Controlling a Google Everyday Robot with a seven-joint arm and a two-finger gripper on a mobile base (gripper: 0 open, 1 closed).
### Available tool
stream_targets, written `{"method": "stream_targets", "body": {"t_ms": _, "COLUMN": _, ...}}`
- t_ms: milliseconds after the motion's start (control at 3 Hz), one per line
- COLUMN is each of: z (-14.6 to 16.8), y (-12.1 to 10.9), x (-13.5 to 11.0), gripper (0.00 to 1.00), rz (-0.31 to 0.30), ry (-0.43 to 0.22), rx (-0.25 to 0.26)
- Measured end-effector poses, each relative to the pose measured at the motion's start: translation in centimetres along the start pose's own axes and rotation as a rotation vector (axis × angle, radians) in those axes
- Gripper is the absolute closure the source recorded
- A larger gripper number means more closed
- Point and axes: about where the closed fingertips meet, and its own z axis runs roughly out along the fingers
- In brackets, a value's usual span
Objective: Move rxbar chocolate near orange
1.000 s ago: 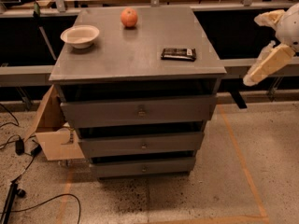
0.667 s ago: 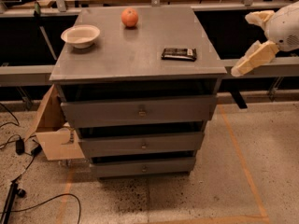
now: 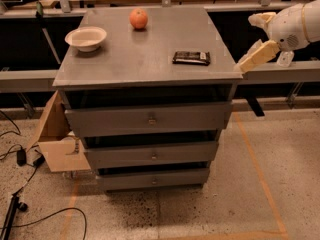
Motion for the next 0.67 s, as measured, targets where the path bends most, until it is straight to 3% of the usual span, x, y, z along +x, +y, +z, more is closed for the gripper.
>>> {"method": "stream_targets", "body": {"t_ms": 667, "z": 2.9, "y": -2.1, "x": -0.1, "gripper": 0.00, "rz": 0.121, "ry": -0.054, "rx": 0.041}}
